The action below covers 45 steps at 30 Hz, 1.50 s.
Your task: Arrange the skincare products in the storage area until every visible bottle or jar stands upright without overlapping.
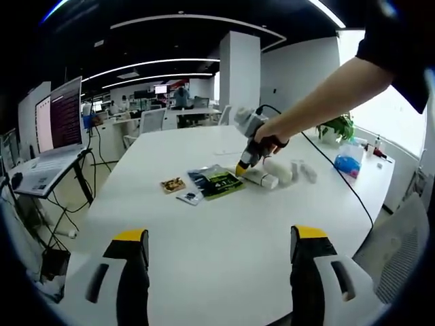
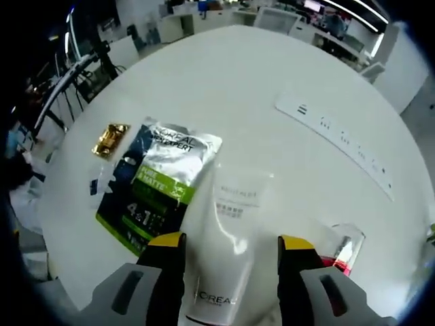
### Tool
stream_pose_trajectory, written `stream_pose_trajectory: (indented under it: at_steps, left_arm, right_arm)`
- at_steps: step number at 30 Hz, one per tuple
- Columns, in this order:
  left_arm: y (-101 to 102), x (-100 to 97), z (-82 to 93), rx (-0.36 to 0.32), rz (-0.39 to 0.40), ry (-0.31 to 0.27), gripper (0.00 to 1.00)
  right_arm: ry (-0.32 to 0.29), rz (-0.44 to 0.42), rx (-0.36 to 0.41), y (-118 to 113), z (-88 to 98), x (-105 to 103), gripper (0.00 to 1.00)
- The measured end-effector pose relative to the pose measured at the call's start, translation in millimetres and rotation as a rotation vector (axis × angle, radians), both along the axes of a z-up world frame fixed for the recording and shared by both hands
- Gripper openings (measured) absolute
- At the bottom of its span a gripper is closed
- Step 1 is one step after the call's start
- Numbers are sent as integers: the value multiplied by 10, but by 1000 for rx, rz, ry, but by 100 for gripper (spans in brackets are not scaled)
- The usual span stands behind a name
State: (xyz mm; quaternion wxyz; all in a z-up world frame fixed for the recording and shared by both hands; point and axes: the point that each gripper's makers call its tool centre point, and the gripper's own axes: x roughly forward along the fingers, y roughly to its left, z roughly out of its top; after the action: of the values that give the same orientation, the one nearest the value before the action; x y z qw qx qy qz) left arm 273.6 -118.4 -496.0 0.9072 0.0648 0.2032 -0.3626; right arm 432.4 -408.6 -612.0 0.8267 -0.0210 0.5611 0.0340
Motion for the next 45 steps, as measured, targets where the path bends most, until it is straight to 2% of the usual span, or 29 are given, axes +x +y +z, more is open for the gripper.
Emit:
stream_pose_trajectory:
  at_steps: [10,11,13,18,27,32,41,45]
  left_arm:
    - [2,1,0,3,0,-2,78]
    - [-2,0,2,4,-1,-2,78]
    - [-1,1,0,7,0,-1,78]
    - [0,4,2,8,2,-3,77]
    - [33,30,3,9,11,-11,77]
    - [30,31,31,10,18,-19,77]
    - [33,31,46,7,22,-24,77]
    - [38,37,46,3,25,-24,77]
  right_arm:
    - [4,-20,-8,-32,-46,31,52]
    - [5,-22,-9,-35,-42,29,50]
    - [4,-27,-20,-67,-29,21,40]
    - [1,-50,-23,-99,-38,35,32]
    - [-9,-69,-34,-111,-40,47,28]
    - [-33,-62,-48,-78,-10,25,27]
    - [-75,-67,-47,-144,19,120,26]
    - [-88,-71,-39,-156,35,56,26]
